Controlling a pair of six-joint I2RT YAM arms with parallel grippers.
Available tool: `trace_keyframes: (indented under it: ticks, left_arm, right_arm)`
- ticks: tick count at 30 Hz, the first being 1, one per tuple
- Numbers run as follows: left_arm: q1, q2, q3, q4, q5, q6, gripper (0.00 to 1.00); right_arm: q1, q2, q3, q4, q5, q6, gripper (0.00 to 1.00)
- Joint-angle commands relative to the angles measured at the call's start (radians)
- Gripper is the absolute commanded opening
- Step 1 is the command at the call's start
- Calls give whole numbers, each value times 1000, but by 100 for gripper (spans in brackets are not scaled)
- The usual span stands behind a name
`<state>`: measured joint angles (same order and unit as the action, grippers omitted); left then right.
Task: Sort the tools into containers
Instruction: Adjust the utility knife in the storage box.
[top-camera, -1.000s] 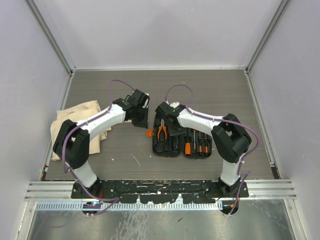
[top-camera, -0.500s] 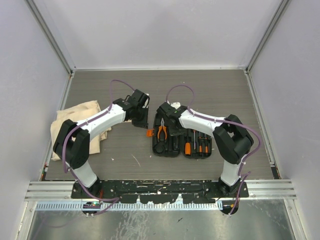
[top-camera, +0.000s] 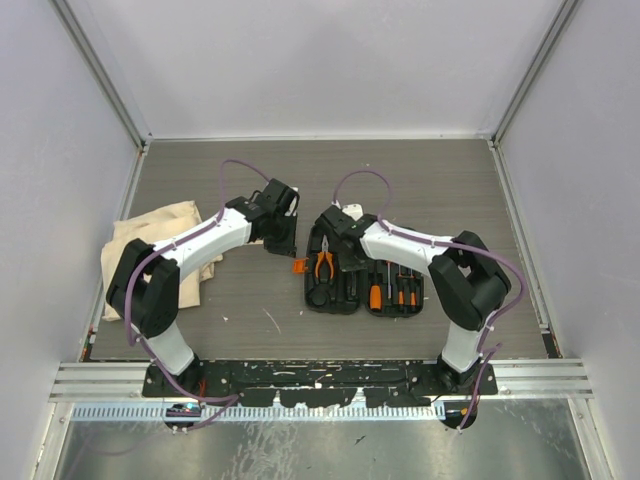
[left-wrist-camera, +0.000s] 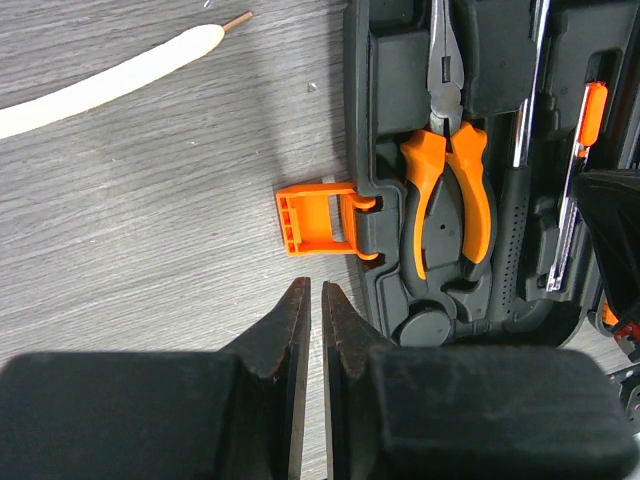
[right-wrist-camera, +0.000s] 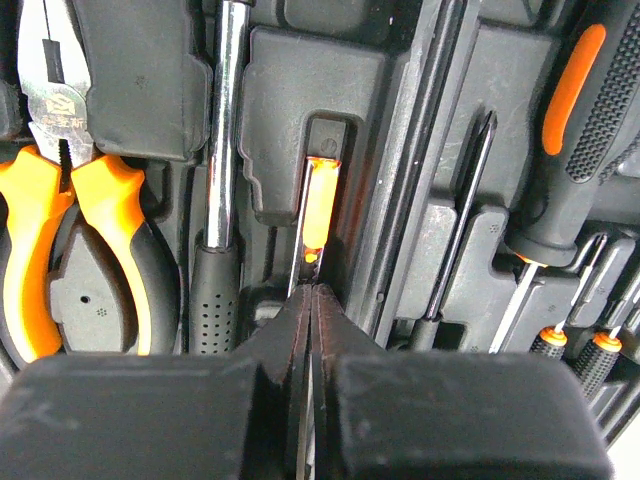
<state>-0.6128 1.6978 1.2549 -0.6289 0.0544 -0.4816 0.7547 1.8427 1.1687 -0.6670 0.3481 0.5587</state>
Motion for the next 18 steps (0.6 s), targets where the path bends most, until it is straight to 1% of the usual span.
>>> trace_keyframes:
  ticks: [1, 4, 9, 12, 18]
  left_arm:
    - [7, 0, 38, 10, 16, -2, 11]
    - [7, 2, 44, 5, 16, -2, 10]
    - [7, -4, 48, 2, 14, -2, 10]
    - [7, -7, 48, 0, 12, -2, 10]
    - [8, -10, 48, -5, 12, -3, 10]
  right_arm:
    - [8, 294, -279, 219, -290, 96, 4]
    - [9, 224, -238, 162, -272, 91, 4]
    - [9, 115, -134, 57, -227, 81, 8]
    - [9, 70, -66, 5, -196, 73, 12]
    - [9, -4, 56, -70, -143, 64, 16]
